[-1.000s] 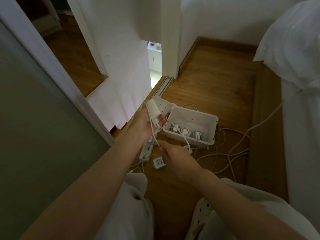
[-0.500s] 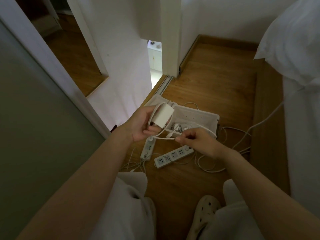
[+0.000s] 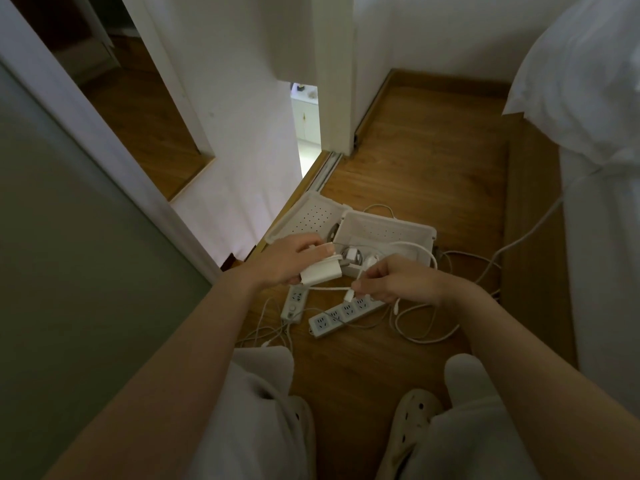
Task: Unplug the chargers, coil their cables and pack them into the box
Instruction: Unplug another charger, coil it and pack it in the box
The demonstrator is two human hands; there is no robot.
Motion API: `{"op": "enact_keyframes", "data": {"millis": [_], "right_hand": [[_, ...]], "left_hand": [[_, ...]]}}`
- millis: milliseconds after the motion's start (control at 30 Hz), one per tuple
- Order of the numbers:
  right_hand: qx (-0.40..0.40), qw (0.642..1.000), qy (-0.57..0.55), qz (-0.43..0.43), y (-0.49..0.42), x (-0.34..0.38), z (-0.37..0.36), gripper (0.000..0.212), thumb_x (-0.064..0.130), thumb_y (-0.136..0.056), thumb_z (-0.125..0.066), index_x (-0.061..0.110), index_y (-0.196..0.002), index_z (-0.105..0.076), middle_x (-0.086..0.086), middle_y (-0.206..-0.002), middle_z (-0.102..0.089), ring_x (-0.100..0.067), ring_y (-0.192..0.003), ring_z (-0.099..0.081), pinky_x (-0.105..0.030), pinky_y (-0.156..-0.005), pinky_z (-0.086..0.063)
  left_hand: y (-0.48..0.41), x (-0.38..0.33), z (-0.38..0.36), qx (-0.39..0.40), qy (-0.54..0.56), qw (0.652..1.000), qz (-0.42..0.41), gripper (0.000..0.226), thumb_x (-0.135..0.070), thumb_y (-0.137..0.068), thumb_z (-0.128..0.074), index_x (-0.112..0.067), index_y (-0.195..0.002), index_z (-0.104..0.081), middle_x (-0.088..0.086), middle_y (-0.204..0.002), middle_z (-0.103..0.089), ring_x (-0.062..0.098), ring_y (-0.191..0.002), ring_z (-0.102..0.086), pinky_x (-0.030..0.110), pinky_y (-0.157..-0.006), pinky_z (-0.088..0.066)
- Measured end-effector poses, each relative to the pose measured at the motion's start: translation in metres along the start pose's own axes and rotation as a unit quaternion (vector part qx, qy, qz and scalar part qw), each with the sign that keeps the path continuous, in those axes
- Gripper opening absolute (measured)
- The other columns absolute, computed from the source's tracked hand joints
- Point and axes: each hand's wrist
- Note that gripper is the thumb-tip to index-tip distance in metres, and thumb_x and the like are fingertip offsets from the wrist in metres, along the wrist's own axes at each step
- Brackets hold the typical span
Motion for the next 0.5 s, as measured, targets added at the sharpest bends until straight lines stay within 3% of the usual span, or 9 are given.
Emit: {"op": "enact_keyframes", "data": {"millis": [67, 133, 233, 300, 400, 500], "right_hand": [[0.011, 1.0, -0.011, -0.017, 0.002, 0.0, 0.005, 0.021, 0.031, -0.091, -0.056, 0.014, -0.085, -0.067, 0.017, -0.047, -0.053, 0.007, -0.044, -0.047, -0.01, -0.053, -0.035], [-0.005, 0.999, -0.027, -0.028, 0.005, -0.004, 0.013, 0.023, 0.033, -0.092, -0.054, 0.017, -0.078, -0.063, 0.015, -0.045, -0.049, 0.005, -0.041, -0.044, -0.014, -0.056, -0.033], [-0.03, 0.996, -0.072, -0.033, 0.009, -0.013, 0.022, 0.027, 0.034, -0.091, -0.053, 0.015, -0.072, -0.058, 0.009, -0.051, -0.041, -0.004, -0.044, -0.036, -0.016, -0.054, -0.032], [-0.059, 0.995, -0.061, -0.043, 0.009, -0.018, 0.019, 0.027, 0.034, -0.092, -0.051, 0.015, -0.074, -0.059, 0.009, -0.056, -0.048, -0.005, -0.051, -0.041, -0.016, -0.055, -0.035], [-0.064, 0.99, 0.113, -0.045, 0.004, -0.025, 0.002, 0.028, 0.031, -0.098, -0.041, 0.013, -0.094, -0.062, 0.005, -0.079, -0.057, -0.008, -0.068, -0.051, -0.016, -0.062, -0.041], [0.031, 0.949, 0.304, -0.077, -0.002, -0.031, -0.022, 0.026, 0.019, -0.101, -0.036, 0.007, -0.106, -0.057, 0.0, -0.091, -0.054, -0.011, -0.079, -0.053, -0.019, -0.07, -0.041]], "left_hand": [[0.001, -0.004, -0.004, 0.011, 0.014, 1.0, -0.009, 0.021, -0.04, -0.097, -0.043, -0.026, -0.106, -0.056, -0.001, -0.101, -0.057, 0.017, -0.094, -0.061, 0.024, -0.066, -0.054], [0.007, -0.012, -0.004, 0.036, 0.051, 0.998, -0.022, 0.021, -0.044, -0.097, -0.037, -0.031, -0.099, -0.053, -0.002, -0.091, -0.058, 0.013, -0.077, -0.06, 0.019, -0.054, -0.048], [0.016, -0.026, -0.006, 0.112, 0.088, 0.989, -0.031, 0.036, -0.058, -0.085, -0.027, -0.03, -0.096, -0.046, 0.003, -0.077, -0.053, 0.016, -0.06, -0.047, 0.022, -0.049, -0.034], [0.015, -0.029, -0.015, 0.113, 0.084, 0.99, -0.017, 0.037, -0.055, -0.088, -0.03, -0.025, -0.103, -0.046, 0.001, -0.081, -0.054, 0.012, -0.061, -0.051, 0.02, -0.048, -0.039], [0.0, -0.024, -0.031, -0.012, 0.055, 0.998, 0.016, 0.029, -0.044, -0.096, -0.039, -0.019, -0.111, -0.047, -0.007, -0.094, -0.053, 0.003, -0.073, -0.058, 0.015, -0.051, -0.051], [-0.013, -0.019, -0.034, -0.136, 0.031, 0.99, 0.036, 0.04, -0.047, -0.096, -0.041, -0.016, -0.121, -0.046, -0.005, -0.099, -0.049, 0.005, -0.075, -0.053, 0.018, -0.05, -0.049]]}}
Point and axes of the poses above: each hand's wrist, its own y-axis away from the middle knuckle, its own z-axis out of the back of the hand, x = y × z
